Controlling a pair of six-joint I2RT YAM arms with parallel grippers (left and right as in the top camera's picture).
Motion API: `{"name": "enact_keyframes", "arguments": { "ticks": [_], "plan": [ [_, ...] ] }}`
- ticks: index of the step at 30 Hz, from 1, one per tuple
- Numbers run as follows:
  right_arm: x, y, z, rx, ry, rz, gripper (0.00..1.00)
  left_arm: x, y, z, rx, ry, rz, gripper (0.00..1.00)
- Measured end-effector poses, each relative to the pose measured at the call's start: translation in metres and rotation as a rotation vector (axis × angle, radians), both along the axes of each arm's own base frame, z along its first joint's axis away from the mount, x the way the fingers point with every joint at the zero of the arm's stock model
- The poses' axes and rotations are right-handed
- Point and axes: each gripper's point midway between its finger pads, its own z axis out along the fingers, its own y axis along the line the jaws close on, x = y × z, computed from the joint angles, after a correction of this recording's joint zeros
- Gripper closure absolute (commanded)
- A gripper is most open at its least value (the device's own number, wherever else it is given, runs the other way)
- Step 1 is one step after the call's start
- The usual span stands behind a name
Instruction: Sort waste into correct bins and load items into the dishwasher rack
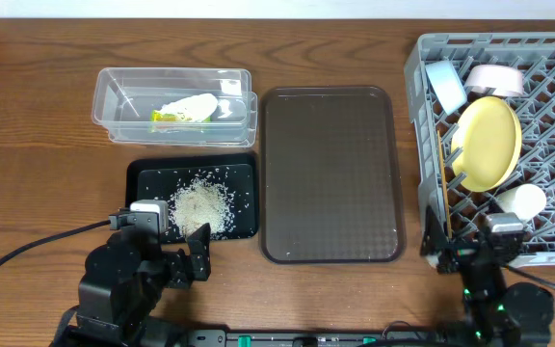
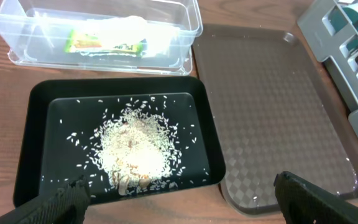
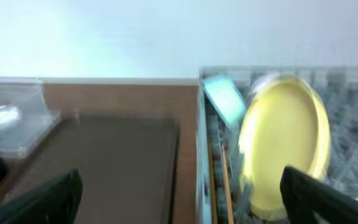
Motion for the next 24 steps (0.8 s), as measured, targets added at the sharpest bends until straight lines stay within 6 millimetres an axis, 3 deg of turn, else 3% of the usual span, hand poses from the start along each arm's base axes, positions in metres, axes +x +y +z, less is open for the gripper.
{"name": "enact_keyframes", "arguments": {
  "ticks": [4, 6, 9, 14, 24],
  "plan": [
    [0.014, 0.0, 0.006, 0.003, -0.159, -0.002, 0.01, 0.0, 0.0, 0.0, 0.0, 0.0, 0.0, 0.03],
    [0.018, 0.0, -0.001, 0.003, -0.183, -0.002, 0.01, 0.0, 0.0, 0.0, 0.0, 0.001, 0.0, 0.03],
    [0.022, -0.002, -0.018, 0.002, -0.172, -0.013, 0.01, 0.0, 0.0, 0.0, 0.0, 0.001, 0.0, 0.03],
    [0.025, -0.003, -0.066, -0.002, -0.032, -0.022, 0.01, 0.0, 0.0, 0.0, 0.0, 0.001, 0.0, 0.03],
    [0.025, -0.004, -0.065, -0.002, -0.035, -0.024, 0.01, 0.0, 0.0, 0.0, 0.0, 0.001, 0.0, 0.03]
  ]
}}
